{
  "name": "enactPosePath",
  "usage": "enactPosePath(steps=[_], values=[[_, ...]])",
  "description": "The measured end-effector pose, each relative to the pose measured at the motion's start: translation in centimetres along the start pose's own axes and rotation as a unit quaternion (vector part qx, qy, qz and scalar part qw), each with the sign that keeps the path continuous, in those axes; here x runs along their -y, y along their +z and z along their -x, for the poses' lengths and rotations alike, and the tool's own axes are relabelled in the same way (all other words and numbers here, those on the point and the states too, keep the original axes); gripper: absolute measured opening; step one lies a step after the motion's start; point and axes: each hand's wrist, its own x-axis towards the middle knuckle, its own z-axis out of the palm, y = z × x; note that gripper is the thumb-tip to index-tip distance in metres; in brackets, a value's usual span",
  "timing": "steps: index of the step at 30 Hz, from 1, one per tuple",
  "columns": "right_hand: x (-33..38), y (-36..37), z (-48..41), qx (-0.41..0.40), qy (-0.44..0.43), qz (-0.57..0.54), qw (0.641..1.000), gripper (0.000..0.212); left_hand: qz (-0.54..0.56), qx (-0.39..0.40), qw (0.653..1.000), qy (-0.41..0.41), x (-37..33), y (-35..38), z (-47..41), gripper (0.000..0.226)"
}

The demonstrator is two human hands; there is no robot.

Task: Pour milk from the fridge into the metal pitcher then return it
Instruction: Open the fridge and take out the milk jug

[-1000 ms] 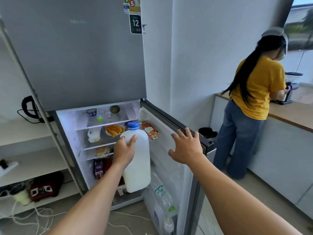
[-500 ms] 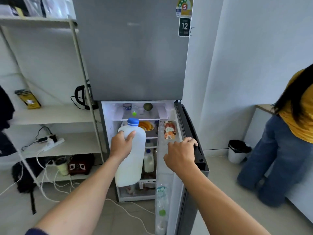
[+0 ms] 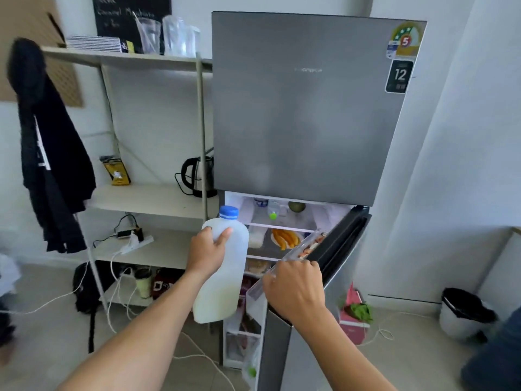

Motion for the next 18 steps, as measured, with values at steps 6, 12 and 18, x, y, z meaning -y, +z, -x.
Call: enactPosePath(steps=[6, 12, 18], values=[[4.0, 5.2, -6.5, -0.109, 0.038, -0.064, 0.991, 0.035, 0.002, -0.022, 0.999, -0.023, 4.1, -1.8, -5.6, 0.049], [5.8, 8.2, -12.3, -0.144, 0.009, -0.082, 0.986, 0.019, -0.009, -0.034, 0.998, -0.049, 7.5, -3.6, -10.1, 0.05], [7.3, 10.3, -17.5, -0.074, -0.002, -0.163, 0.984, 0.028, -0.02, -0.042, 0.998, -0.035, 9.5, -6.0, -14.9, 0.047]])
